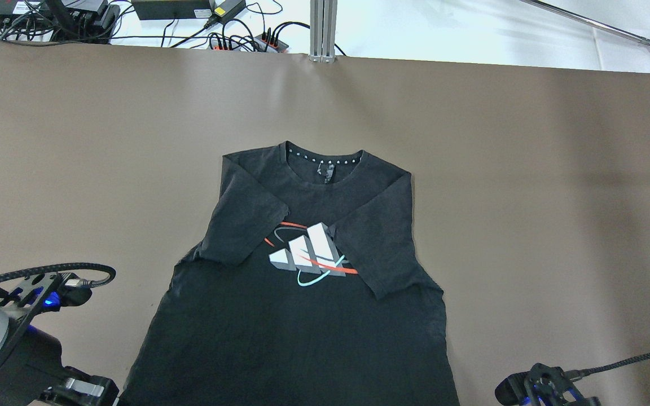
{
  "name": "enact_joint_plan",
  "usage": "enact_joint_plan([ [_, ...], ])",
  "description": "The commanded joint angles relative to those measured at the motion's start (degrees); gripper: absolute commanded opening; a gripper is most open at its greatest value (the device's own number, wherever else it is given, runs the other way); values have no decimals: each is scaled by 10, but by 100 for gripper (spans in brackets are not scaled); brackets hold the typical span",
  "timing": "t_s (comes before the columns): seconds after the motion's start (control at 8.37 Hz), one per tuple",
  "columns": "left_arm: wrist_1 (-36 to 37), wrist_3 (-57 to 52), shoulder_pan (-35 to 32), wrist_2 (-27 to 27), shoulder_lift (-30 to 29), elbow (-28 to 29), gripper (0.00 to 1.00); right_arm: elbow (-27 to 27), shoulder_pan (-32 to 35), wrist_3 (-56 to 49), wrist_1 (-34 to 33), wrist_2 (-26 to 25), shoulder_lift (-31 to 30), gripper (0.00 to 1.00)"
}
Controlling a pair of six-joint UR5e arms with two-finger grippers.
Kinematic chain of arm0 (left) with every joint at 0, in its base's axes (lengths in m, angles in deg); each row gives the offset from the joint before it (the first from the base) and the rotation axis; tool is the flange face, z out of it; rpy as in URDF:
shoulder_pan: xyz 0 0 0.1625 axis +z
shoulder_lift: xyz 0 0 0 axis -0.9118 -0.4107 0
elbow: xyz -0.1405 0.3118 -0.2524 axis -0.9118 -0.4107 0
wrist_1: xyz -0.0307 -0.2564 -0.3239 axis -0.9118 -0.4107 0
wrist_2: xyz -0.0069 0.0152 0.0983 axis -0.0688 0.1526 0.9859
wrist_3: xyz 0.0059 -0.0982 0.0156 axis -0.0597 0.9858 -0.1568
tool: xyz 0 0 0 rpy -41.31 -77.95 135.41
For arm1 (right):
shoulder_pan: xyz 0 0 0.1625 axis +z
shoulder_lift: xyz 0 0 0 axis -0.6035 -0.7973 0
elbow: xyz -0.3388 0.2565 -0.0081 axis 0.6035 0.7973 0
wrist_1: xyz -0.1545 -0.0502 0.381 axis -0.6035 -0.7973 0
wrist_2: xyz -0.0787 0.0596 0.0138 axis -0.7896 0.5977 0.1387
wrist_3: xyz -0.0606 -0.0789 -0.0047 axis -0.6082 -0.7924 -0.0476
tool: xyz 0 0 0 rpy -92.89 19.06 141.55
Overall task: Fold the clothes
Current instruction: 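Lift the hem with both grippers and carry it toward the collar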
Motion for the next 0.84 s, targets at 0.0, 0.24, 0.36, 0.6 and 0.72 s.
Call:
enact_joint_plan([
  [0.0,1,0,2,0,4,-9,0,-13,-11,4,-3,-2,-7,0],
  [0.24,0,-1,-55,17,-2,24,0,-1,54,5,-5,-5,5,0],
  [0.36,0,0,-78,47,-37,62,0,27,107,5,-6,-8,28,0],
  [0.6,0,0,-120,107,-90,135,0,78,200,5,-6,-8,42,0],
  [0.72,0,0,-145,108,-101,150,0,109,236,0,-5,-7,57,0],
])
